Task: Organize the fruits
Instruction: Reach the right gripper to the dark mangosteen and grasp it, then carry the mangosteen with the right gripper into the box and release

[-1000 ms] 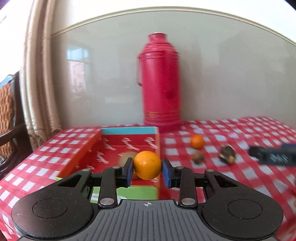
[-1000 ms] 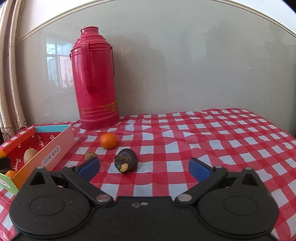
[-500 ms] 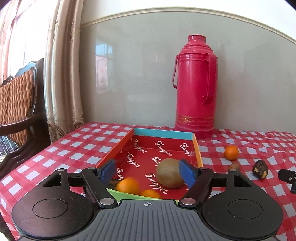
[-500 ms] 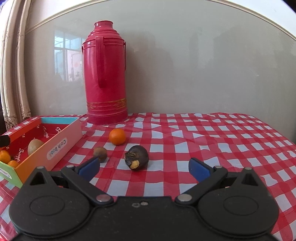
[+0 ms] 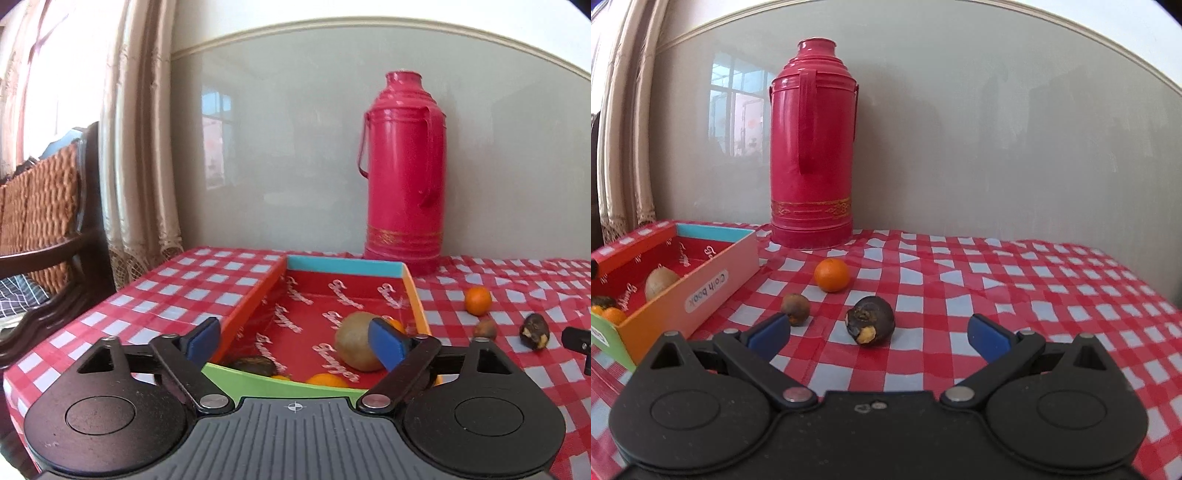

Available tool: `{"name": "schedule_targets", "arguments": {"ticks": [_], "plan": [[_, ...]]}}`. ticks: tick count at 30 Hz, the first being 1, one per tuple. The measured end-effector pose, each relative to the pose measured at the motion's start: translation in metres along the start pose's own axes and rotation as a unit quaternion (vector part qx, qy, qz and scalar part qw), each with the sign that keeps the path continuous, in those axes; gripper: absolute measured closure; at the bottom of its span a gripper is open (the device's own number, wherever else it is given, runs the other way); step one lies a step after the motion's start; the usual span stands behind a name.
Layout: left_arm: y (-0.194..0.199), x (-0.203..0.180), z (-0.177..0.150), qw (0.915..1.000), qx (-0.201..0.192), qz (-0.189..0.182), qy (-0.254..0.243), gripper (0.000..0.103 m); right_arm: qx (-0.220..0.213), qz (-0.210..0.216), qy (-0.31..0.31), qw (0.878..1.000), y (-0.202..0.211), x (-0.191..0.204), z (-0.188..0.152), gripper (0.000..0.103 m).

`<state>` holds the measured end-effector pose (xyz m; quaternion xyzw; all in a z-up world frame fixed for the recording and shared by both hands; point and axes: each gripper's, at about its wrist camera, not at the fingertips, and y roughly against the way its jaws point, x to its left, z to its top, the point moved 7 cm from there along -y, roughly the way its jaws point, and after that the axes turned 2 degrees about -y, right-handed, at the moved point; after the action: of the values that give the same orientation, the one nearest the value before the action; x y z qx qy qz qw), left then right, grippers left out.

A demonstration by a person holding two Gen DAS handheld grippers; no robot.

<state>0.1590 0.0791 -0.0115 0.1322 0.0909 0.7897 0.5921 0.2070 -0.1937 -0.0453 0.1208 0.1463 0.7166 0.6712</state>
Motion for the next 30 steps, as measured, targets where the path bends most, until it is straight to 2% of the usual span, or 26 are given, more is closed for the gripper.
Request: {"name": "schedule_targets", "arguments": {"ticks": [1,3,8,16,19,20,21,24,26,30], "plan": [[0.001,0.003,0.0,1.0,-0.006,0.006,0.001,0.005,0.001,-0.002,0.007,1.0,-0.002,0.0,0.0,0.006],[0.003,0.01,-0.001,0.9994,-0.022,0.026,-0.004,0.001,0.004,-0.001,0.017,1.0,-0.008,0.001,0.001,0.006],[0.003,0.033,-0.001,0.9977,-0.034,0.057,-0.01,0.0,0.034,0.003,0.031,0.999,-0.033,0.003,-0.001,0.006],[-0.009,0.072,-0.008,0.9961,-0.014,0.086,0.013,0.0,0.071,0.006,0.035,0.997,-0.071,0.01,-0.001,0.007],[-0.01,0.078,-0.011,0.9962,-0.01,0.086,0.013,0.0,0.094,0.009,0.026,0.995,-0.083,0.009,-0.002,0.017],[-0.01,0.079,-0.011,0.9962,-0.011,0.085,0.012,0.0,0.106,0.009,0.022,0.994,-0.087,0.008,-0.003,0.036],[-0.01,0.08,-0.011,0.9963,-0.01,0.085,0.011,0.0,0.121,0.013,0.018,0.992,-0.091,0.007,-0.006,0.068],[-0.009,0.082,-0.011,0.9965,-0.012,0.082,0.013,0.0,0.129,0.019,-0.008,0.991,-0.093,0.005,-0.005,0.07],[-0.008,0.084,-0.011,0.9965,-0.013,0.082,0.014,0.0,0.118,0.015,-0.004,0.993,-0.089,0.009,-0.002,0.07],[-0.004,0.087,-0.011,0.9963,-0.015,0.084,0.012,0.0,0.087,0.035,-0.001,0.996,-0.071,0.026,0.011,0.07]]}}
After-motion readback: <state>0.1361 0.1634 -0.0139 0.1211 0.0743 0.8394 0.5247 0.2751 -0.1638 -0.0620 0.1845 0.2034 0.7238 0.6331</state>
